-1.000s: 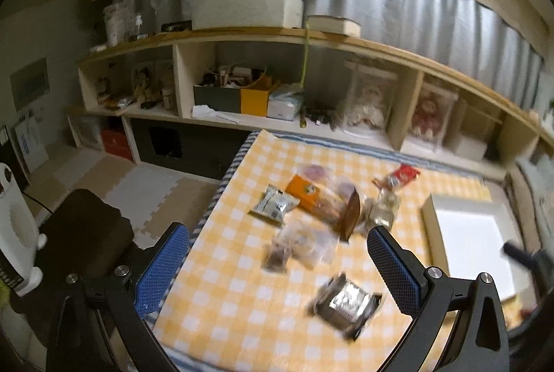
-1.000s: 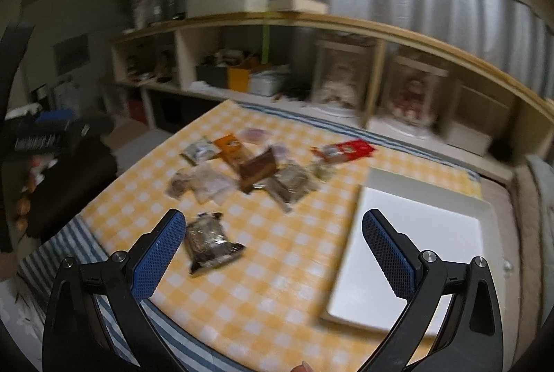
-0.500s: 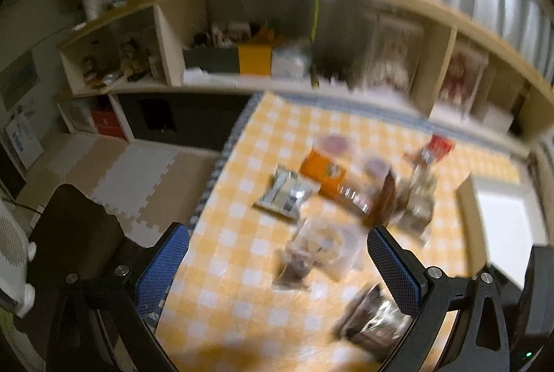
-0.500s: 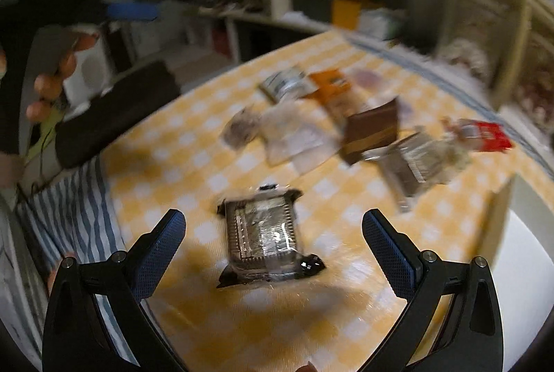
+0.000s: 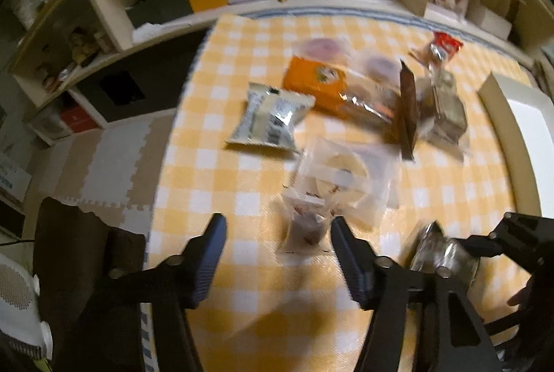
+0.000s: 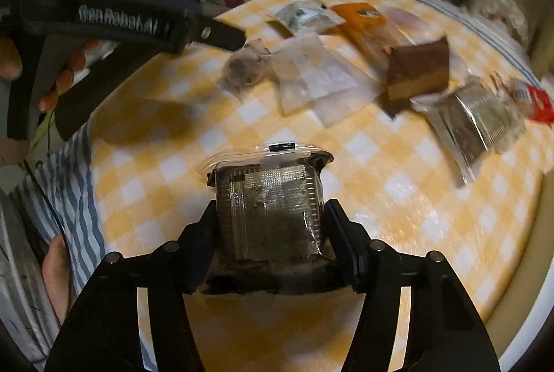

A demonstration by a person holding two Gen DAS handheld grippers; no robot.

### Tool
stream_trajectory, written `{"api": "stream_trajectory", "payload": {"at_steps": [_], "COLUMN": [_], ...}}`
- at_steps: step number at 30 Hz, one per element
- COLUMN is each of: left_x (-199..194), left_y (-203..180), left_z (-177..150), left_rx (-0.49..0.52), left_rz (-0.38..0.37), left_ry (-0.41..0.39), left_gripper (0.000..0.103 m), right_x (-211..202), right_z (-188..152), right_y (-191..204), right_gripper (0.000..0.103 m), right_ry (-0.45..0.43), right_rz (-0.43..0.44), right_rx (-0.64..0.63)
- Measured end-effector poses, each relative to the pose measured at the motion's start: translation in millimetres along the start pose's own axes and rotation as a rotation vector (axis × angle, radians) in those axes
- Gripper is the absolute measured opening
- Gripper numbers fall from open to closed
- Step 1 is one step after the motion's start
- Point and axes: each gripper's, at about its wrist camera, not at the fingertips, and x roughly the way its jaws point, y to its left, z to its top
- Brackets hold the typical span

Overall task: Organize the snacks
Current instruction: 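Grasp the foil-wrapped square cake with the right gripper while the left grasps the small clear bag, then carry both snacks over the white tray and release them inside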

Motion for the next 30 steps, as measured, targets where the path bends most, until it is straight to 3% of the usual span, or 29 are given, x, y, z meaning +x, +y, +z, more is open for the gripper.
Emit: {"api": "stream_trajectory", "payload": {"at_steps": [9,12,16,22,30], "left_x": [31,41,41,-1,-75], "left_y": [0,3,5,-3,-27], "left_z": [-3,-4,-5,1,-11], "left_rx": [0.004,-0.027,-0.058,-0.076,-0.068], "left_rz": [-0.060,-0.093,-0.105,-0.112,-0.178], "left_ry": [0.047,0.061,0.074,-0.030,-0.163], "left_gripper": [0.046,0.031,0.026,0.026,0.026], "right_x": [-17,-26,-35,-60,-118], "right_z": [-7,-11,-7,-9,-4], "right_y": [-21,-27,-34,-40,-48], "right_gripper": [0.055,0.055,0.055,0.055,0.055], "right_ry": [-0.025,-0.045,-0.074,-0.147,-0.281], "right_rz": [-0.043,-0.055,-0.068,-0.104,-0.157], "right_rx": [0.248,0.292,0.331,0.363,0.404]}}
